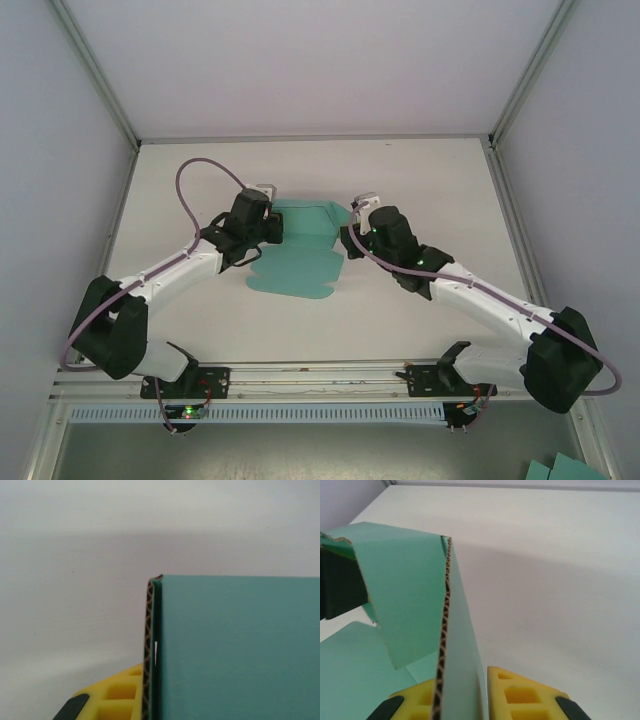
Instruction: Assemble paper box
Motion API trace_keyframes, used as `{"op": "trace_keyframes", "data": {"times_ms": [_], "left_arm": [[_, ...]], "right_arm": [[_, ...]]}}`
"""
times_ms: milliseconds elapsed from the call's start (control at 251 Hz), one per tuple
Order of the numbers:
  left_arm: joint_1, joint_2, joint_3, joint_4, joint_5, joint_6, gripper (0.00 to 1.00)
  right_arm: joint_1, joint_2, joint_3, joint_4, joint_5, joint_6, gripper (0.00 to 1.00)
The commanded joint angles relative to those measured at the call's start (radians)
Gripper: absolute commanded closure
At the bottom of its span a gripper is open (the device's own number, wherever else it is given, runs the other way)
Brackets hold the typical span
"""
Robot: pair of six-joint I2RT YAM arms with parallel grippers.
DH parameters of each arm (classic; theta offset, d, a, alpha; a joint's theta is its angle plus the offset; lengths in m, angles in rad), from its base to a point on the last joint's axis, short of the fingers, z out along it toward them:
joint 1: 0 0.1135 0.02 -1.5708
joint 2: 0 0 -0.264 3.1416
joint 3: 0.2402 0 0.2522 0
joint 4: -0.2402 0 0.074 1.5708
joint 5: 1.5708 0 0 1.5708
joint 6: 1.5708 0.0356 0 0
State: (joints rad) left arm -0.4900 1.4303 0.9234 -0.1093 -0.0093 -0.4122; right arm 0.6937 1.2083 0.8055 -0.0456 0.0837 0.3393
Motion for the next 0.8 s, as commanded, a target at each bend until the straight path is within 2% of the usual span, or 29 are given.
{"op": "trace_keyframes", "data": {"times_ms": [0,68,188,331,483,531,622,734,798], "left_arm": [[-0.004,-0.018,0.03,-0.047,-0.045,-0.027,1.0],[-0.006,-0.014,0.034,-0.054,-0.044,-0.028,1.0],[-0.009,-0.015,0.041,-0.062,-0.041,-0.03,1.0],[-0.018,-0.018,0.059,-0.096,-0.057,-0.031,1.0],[-0.029,-0.011,0.067,-0.109,-0.072,-0.039,1.0],[-0.032,0.0,0.071,-0.106,-0.072,-0.039,1.0],[-0.032,0.022,0.083,-0.111,-0.089,-0.032,1.0],[-0.033,0.047,0.097,-0.124,-0.122,-0.005,1.0],[-0.03,0.051,0.096,-0.114,-0.106,0.014,1.0]], "right_arm": [[0.019,0.027,0.059,-0.094,0.212,0.044,0.9],[0.025,0.045,0.07,-0.133,0.275,0.063,1.0],[0.029,0.085,0.1,-0.212,0.399,0.125,1.0],[0.032,0.172,0.193,-0.403,0.594,0.197,1.0],[0.041,0.226,0.24,-0.427,0.61,0.192,1.0],[0.053,0.227,0.233,-0.385,0.592,0.149,0.97],[0.059,0.194,0.201,-0.316,0.518,0.093,0.85],[0.05,0.097,0.143,-0.272,0.422,0.039,0.69],[0.038,0.024,0.105,-0.264,0.342,0.002,0.59]]}}
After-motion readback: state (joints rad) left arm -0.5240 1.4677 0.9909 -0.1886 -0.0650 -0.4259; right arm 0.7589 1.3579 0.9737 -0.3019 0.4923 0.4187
